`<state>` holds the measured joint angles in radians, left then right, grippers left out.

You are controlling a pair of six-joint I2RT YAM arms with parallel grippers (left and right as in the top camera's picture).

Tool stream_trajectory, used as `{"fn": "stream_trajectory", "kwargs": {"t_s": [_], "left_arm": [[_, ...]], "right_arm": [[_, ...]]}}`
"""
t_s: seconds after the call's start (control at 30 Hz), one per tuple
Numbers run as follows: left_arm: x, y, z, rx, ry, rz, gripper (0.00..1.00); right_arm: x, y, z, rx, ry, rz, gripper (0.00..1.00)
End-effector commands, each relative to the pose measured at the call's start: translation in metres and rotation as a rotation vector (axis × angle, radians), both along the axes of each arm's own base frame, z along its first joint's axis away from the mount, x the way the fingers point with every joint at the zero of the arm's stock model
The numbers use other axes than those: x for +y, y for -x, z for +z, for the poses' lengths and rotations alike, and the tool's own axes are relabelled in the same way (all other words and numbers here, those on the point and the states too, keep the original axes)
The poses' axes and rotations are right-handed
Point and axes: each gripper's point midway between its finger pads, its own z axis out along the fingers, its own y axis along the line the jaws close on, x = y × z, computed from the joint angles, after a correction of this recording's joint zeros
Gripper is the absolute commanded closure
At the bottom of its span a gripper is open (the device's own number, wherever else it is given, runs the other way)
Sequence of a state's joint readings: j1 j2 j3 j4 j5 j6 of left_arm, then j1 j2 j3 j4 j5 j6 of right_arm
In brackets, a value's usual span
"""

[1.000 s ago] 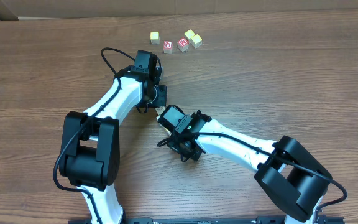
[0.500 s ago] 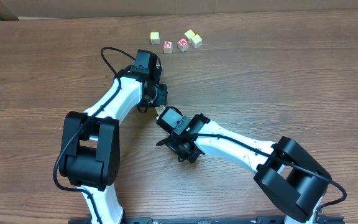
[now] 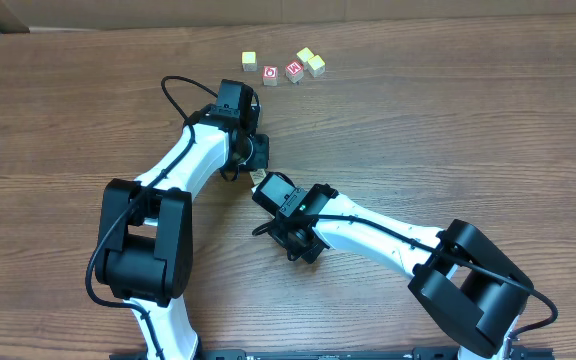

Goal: Flip 5 blocks

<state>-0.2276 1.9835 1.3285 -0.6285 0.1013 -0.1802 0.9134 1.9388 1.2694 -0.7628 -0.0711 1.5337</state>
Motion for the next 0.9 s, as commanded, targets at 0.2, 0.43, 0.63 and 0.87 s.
{"fn": "stream_trajectory", "kwargs": {"t_s": [0.2, 0.43, 0.63, 0.87], "left_arm": [[-0.0001, -0.0004, -0.0015, 0.006, -0.006, 0.006, 0.96], [0.0002, 0.0008, -0.0018, 0.011, -0.007, 0.006, 0.96], [0.0002, 0.0011, -0.0019, 0.012, -0.007, 0.006, 0.96], [0.0008, 0.0033, -0.0026, 0.022, -0.010, 0.005, 0.96]], "right_arm": [[-0.0051, -0.0030, -0.0038, -0.023, 0.032, -0.040, 0.96], [-0.0063, -0.0047, -0.0042, -0.047, 0.049, -0.042, 0.96], [-0.0034, -0.0070, -0.0035, -0.057, 0.038, -0.042, 0.96], [-0.0021, -0.0070, -0.0047, -0.059, 0.035, -0.040, 0.96]]}}
